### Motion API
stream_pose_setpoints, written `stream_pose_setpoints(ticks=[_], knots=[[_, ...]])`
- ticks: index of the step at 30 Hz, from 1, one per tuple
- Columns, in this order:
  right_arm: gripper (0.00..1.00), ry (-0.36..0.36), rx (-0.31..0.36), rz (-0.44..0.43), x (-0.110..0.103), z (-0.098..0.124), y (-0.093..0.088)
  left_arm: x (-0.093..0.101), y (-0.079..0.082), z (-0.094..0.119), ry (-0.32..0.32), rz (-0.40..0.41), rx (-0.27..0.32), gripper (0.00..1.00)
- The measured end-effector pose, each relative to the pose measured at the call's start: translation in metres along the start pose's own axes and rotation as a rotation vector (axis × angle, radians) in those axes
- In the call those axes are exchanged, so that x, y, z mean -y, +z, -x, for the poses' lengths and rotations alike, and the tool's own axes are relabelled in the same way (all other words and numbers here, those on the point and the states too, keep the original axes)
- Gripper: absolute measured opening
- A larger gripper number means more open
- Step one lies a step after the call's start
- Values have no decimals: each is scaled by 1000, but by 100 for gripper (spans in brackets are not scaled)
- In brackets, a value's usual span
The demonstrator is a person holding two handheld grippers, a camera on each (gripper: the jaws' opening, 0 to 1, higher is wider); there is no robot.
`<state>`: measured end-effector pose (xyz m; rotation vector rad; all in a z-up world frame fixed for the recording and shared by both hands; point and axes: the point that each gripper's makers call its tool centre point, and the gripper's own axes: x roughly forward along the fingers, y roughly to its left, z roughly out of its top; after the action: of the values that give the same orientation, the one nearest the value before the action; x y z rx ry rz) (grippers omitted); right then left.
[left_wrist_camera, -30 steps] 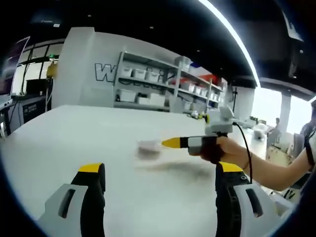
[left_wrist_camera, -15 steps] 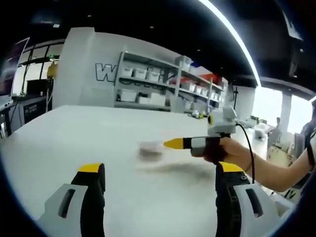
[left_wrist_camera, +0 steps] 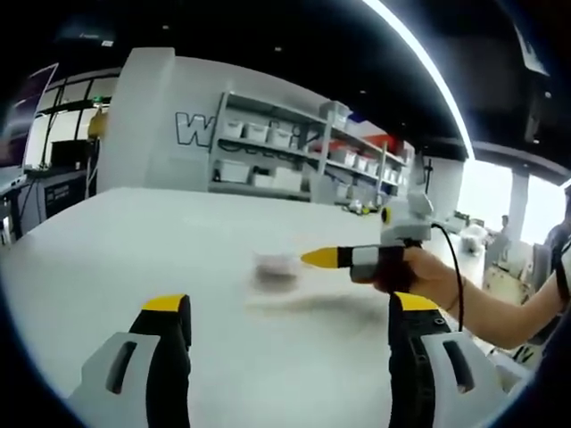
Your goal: Open the resealable bag by pulling the two sides of the seal apart until the entire bag opening is separated and visibly accessible.
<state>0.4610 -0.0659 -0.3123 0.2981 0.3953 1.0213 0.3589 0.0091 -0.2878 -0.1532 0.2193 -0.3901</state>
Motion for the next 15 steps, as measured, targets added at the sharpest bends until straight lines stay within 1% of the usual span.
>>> stream_pose_setpoints(ticks=[3,5,6,8,10,15], knots=[[0,3,-1,-4,-1,1,-1,0,-2,0,0,2,-3,89],[0,5,-2,-5,-2,1,-2,-2,-3,1,11,-4,-6,84],[0,6,-3,-6,-2,1,-2,-2,0,1,19,-21,12,82],[0,7,-1,-9,-3,2,-3,-1,1,1,15,-11,15,83],[0,8,-2,-11,-3,2,-4,-1,-1,0,2,6,6,84],[0,13,3,-12,-5,5,-4,-2,-2,-1,12,10,8,84]])
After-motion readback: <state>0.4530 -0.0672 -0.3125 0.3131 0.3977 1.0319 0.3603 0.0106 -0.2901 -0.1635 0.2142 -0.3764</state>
